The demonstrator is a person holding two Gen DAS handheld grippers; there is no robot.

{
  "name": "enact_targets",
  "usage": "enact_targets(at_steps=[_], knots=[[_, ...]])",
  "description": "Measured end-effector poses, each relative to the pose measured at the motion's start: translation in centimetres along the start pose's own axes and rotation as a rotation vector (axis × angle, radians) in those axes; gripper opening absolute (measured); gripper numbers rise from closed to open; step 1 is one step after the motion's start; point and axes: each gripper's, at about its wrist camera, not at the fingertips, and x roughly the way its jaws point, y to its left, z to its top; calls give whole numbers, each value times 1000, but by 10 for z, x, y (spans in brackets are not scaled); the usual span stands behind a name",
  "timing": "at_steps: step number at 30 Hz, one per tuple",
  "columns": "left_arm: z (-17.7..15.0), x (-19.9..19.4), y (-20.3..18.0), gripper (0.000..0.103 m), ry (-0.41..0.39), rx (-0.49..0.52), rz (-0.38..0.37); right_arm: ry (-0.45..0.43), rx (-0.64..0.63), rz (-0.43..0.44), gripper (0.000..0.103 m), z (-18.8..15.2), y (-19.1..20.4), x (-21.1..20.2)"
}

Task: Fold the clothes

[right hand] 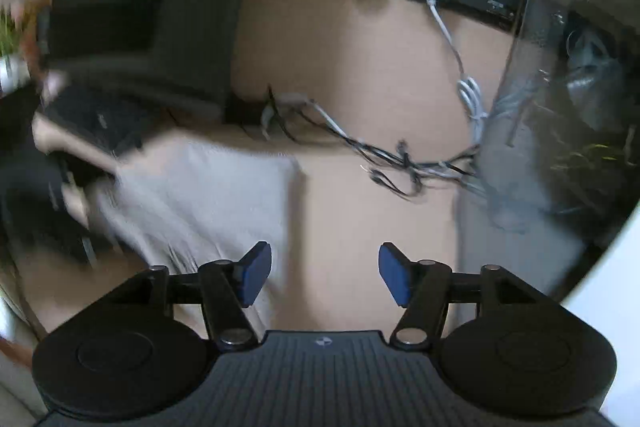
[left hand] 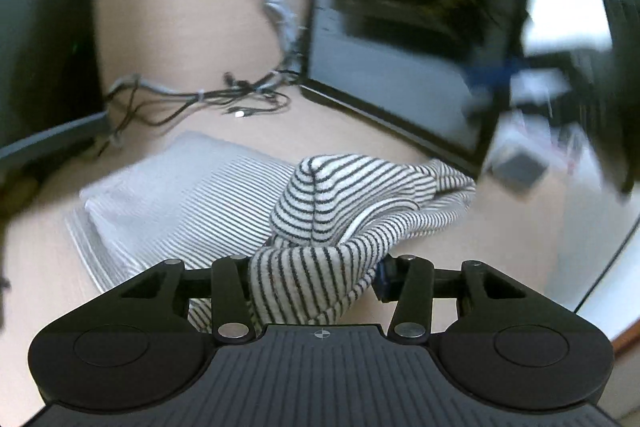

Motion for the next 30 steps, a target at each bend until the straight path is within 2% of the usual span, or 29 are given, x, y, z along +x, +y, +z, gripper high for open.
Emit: enact_targets(at_steps=[4, 14, 19, 20, 21, 26, 30], knots=[[6, 0, 8, 50, 1, -36, -11, 47, -37, 19, 64, -23, 10, 14], [2, -6, 4, 50, 19, -30, 34, -48, -294, 46, 63, -14, 65, 59], [-4, -17, -3, 50, 24, -30, 81, -115, -436, 63, 44, -14, 87, 57], [-7, -20, -5, 50, 27, -31, 86, -115, -440, 84, 35, -14, 89, 53], [-9, -22, -8, 50, 31, -33, 90, -113, -441, 104, 31, -14, 91, 50], [-18, -41, -33, 50, 33, -47, 86, -104, -380, 181, 27, -20, 87, 20], [-17, -67, -66, 50, 21, -52, 8, -107, -300, 236, 27, -26, 74, -19]])
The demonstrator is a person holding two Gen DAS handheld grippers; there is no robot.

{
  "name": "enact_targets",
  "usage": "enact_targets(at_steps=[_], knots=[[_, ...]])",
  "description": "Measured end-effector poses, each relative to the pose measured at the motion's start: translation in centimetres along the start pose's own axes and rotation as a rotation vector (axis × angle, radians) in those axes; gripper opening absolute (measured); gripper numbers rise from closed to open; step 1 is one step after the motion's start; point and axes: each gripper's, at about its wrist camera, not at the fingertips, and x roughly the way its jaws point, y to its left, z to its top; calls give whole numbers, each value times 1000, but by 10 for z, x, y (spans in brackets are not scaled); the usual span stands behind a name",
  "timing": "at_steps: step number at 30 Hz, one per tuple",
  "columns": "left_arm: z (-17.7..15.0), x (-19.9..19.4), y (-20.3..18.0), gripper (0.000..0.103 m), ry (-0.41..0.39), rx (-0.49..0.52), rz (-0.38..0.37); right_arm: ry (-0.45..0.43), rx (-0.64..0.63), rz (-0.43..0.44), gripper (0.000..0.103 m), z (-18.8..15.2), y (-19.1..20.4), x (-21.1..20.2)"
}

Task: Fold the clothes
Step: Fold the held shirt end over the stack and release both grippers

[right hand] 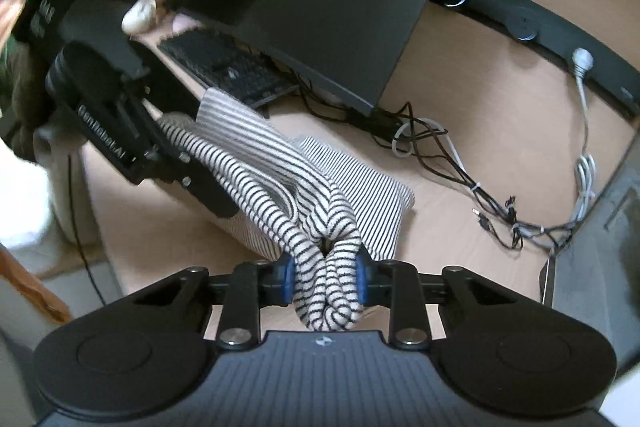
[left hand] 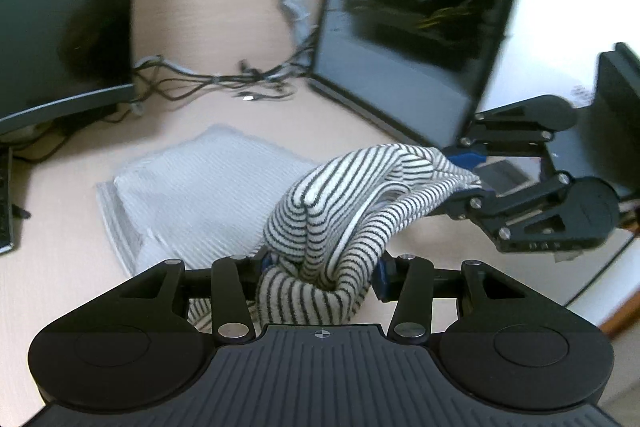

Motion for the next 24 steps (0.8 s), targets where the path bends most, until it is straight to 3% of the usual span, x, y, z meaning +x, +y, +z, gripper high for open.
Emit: enact_targets(at_steps=[5, 9, 17, 24], knots=[[13, -26, -26, 51, -29, 19, -122, -49, 147, 54, 27, 6, -22, -59], [22, -20, -14, 51, -27, -28, -104, -69, 223, 68, 27, 20, -42, -62], [15, 4, 42, 50, 33, -208, 30, -16, 221, 42, 27, 59, -70, 32], [2, -5, 78, 52, 47, -298, 93, 55, 158, 99, 27, 93, -66, 117]])
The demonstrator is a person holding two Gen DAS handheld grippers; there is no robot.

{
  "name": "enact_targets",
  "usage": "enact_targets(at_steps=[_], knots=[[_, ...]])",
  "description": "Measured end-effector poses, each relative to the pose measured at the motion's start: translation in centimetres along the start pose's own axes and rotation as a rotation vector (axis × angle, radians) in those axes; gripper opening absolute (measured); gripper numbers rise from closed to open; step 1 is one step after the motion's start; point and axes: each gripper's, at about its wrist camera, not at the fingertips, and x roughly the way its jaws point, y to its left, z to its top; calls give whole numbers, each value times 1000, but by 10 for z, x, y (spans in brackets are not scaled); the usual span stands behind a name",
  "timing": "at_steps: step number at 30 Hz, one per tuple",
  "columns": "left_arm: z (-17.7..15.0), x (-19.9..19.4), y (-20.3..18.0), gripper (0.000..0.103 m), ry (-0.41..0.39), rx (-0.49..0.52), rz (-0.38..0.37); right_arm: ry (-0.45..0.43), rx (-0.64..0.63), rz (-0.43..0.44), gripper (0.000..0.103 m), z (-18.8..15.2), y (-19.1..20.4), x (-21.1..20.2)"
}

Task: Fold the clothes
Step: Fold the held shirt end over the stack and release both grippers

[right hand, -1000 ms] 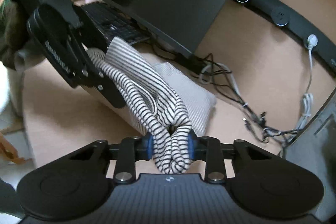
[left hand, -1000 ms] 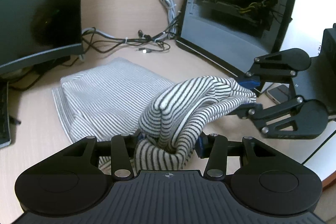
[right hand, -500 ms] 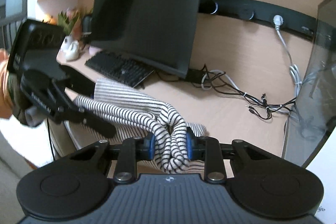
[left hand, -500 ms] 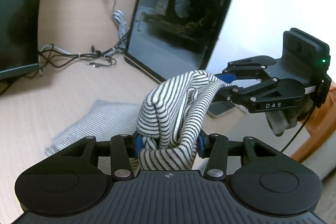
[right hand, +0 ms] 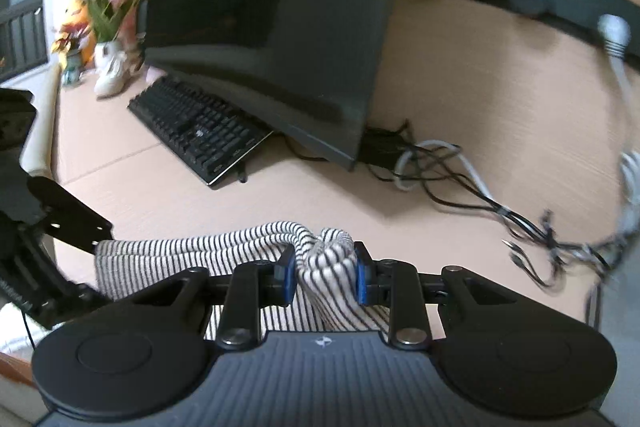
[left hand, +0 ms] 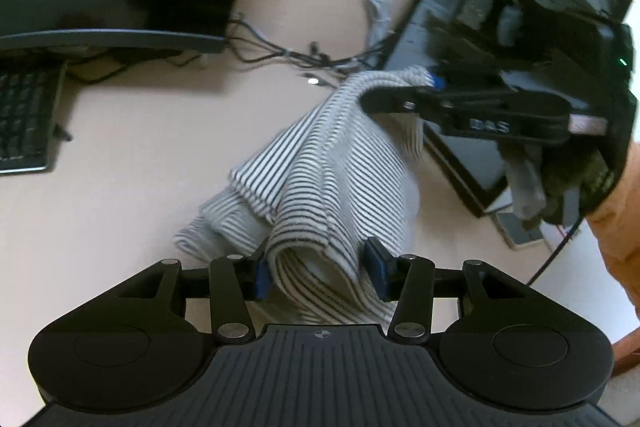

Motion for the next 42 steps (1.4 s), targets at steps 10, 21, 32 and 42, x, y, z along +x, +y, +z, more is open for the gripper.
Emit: enact_targets(at_steps=[10, 21, 32, 42], knots=[[11, -8, 11, 60, 1, 10, 58, 159, 43, 23, 29, -2, -12, 85], [37, -24, 10, 65, -41, 84, 12, 178, 119, 12, 34, -8, -16, 95], [43, 51, 21, 62, 107, 149, -52, 132, 235, -168, 51, 3, -6, 63], [34, 52, 31, 63, 105, 138, -64, 33, 400, -319, 31, -15, -2, -5]])
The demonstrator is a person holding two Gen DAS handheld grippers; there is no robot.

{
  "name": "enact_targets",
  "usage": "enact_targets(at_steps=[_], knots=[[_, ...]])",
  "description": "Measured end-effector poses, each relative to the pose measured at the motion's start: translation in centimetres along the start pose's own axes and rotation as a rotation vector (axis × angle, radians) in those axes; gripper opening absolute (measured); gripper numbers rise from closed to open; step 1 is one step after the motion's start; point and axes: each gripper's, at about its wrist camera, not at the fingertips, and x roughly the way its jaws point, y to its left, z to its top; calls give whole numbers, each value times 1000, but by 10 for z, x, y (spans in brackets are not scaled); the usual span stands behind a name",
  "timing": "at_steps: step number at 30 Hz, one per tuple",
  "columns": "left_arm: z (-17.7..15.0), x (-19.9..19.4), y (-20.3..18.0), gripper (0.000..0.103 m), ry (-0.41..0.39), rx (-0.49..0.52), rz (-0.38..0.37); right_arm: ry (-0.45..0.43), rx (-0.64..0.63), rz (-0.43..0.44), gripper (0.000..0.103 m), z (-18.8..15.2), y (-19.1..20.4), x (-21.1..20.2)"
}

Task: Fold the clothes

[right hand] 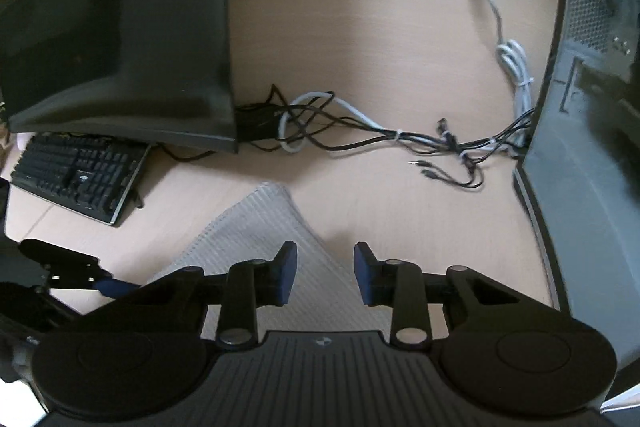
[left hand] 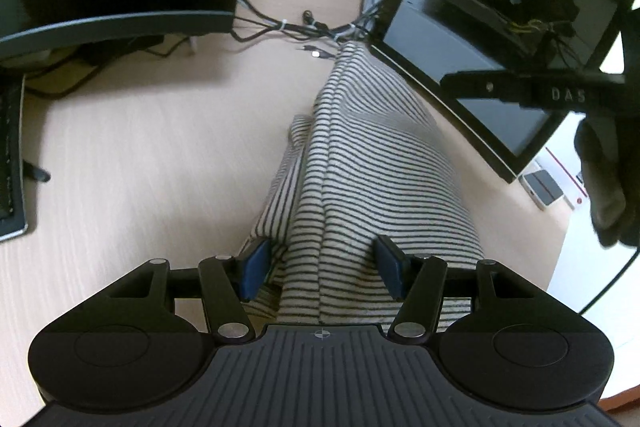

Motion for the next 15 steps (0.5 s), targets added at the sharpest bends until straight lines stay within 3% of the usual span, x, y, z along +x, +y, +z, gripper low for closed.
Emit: enact_targets(at_steps=[3, 7, 15], knots=[[-1, -2, -2, 65, 0, -12, 28, 9, 12, 50, 31, 5, 9, 24], [-3, -5, -4, 65, -1, -29, 66, 139, 49, 76, 33, -6, 20, 78], [29, -28, -14, 61, -76, -29, 149, 147, 19, 171, 34, -2, 12, 95]])
